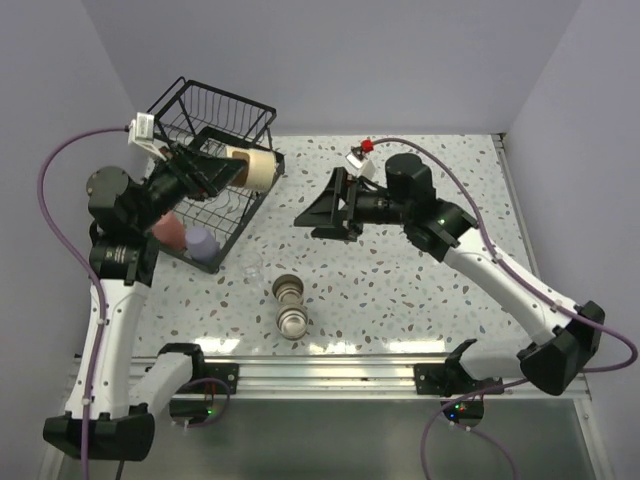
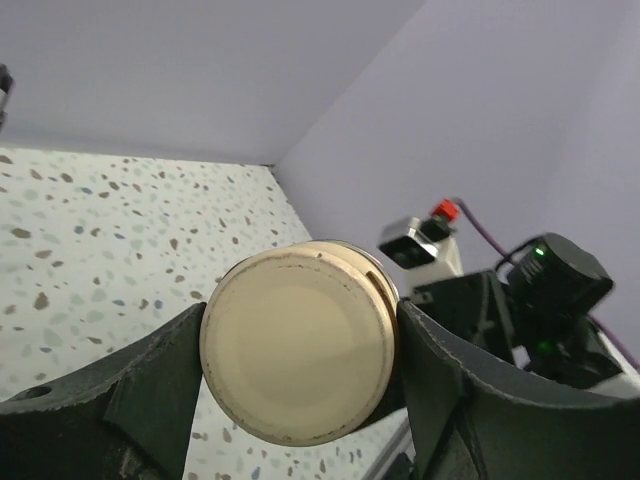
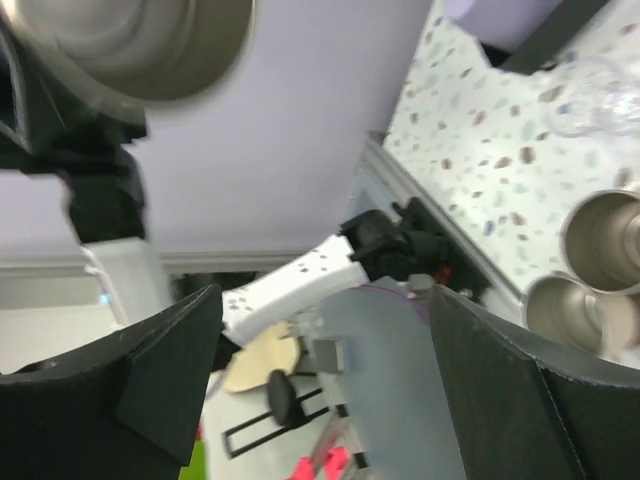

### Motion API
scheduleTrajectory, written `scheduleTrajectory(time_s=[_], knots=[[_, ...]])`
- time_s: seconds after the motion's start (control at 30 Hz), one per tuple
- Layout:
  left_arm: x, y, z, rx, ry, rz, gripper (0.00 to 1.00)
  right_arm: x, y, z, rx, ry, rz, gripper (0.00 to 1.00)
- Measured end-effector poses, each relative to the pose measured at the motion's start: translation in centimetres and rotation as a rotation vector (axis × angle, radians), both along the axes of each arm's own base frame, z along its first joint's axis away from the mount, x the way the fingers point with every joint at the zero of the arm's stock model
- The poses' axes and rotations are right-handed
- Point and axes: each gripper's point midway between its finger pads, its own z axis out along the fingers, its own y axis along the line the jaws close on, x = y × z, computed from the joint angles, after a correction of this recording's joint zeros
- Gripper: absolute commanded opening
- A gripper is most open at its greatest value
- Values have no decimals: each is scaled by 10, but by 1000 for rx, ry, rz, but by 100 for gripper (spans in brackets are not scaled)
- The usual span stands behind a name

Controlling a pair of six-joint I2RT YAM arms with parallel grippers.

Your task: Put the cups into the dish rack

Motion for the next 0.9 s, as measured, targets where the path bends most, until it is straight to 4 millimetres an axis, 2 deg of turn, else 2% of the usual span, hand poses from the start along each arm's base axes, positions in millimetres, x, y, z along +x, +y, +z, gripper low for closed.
scheduleTrajectory(time_s=[0.17, 0.27, 0.6, 0.77, 0.9], knots=[[57, 19, 10, 135, 39, 140, 0, -7, -39, 1, -87, -83, -57, 87], [88, 33, 11, 223, 52, 220, 0, -8, -54, -2, -124, -101, -76, 87], [185, 83, 5, 483, 90, 464, 0, -11, -77, -32, -263, -77, -98, 87], [239, 105, -6, 572, 127, 560, 0, -13, -85, -31, -295, -85, -98, 87], [268, 124, -36, 631, 204, 631, 0, -12, -92, -25, -319, -112, -105, 87]])
